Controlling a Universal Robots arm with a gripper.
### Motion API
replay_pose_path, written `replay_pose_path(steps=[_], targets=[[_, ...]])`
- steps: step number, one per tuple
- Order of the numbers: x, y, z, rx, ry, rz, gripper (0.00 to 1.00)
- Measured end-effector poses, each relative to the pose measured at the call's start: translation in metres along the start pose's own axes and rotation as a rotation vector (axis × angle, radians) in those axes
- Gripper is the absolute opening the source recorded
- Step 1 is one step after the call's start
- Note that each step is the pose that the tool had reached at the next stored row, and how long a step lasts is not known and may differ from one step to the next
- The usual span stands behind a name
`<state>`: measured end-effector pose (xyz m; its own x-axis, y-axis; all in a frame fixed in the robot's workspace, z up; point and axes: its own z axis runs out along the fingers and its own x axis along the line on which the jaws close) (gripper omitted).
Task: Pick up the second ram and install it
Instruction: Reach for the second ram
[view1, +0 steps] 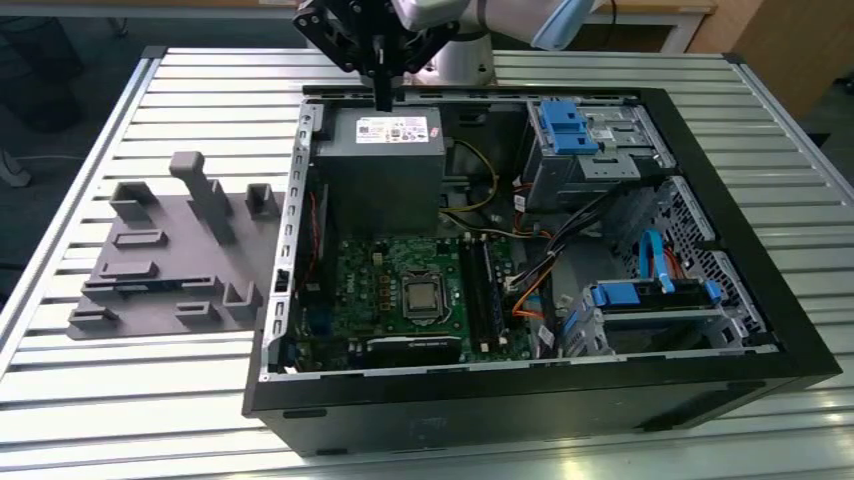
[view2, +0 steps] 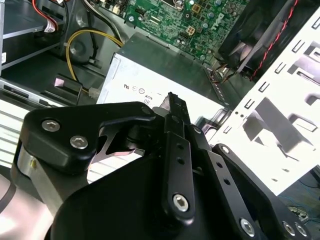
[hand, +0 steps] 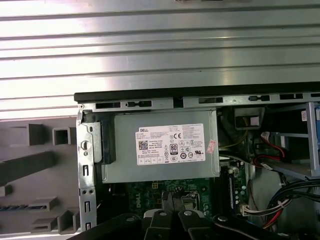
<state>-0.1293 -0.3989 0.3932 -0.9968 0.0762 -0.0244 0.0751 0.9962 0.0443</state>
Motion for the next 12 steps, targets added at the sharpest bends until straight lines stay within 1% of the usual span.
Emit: replay_pose_path(steps=[12], targets=[[0.0043, -0.0003, 0.0001, -0.0001, 0.0, 0.0, 0.11]])
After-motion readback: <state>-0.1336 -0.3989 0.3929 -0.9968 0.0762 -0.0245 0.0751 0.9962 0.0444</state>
